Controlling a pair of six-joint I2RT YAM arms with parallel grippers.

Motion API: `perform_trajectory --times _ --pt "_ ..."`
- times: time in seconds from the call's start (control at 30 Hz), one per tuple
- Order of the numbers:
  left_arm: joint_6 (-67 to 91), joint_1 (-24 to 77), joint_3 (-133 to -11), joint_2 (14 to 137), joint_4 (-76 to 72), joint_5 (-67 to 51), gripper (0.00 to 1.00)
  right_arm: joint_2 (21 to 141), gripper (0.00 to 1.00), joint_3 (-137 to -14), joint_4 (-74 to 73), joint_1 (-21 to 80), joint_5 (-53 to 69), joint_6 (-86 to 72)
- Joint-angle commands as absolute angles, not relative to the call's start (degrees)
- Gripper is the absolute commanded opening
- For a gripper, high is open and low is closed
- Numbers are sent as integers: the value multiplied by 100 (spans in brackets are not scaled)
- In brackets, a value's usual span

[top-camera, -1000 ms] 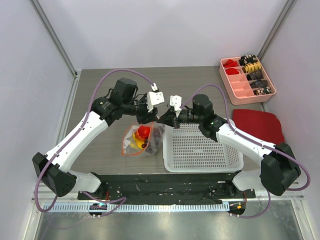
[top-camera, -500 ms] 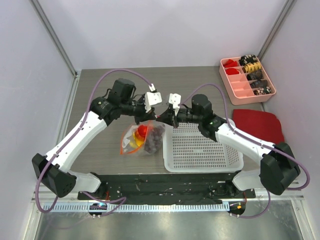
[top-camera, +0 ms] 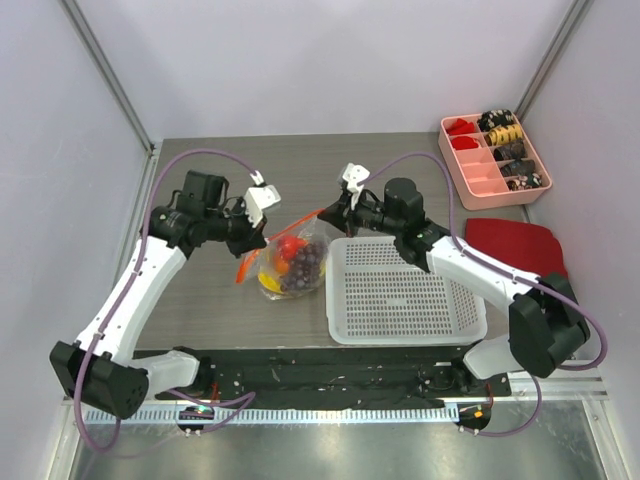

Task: Place the food in the zip-top bag and seal the zipper
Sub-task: Zip the zipper food storage bag at the center of the board.

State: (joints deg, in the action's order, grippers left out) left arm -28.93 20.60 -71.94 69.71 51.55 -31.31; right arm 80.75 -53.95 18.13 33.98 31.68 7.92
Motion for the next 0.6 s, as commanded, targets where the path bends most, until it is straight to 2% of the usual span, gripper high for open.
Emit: perform_trajectory --times 0.0,0.23,0.4,0.57 --pt "-2997 1513 -7084 6759 5949 -2549 0 8103 1 -5774 2364 3129 2294 633" --pt "-3331 932 -7119 6619 6434 -2391 0 8174 1 -5757 2443 3076 2074 668" --pt "-3646 809 -7145 6548 6547 -1514 0 8174 1 -5757 2452 3076 1978 694" --pt "-3990 774 -7058 6294 6811 -1126 0 8191 1 -5774 2452 3076 1951 694"
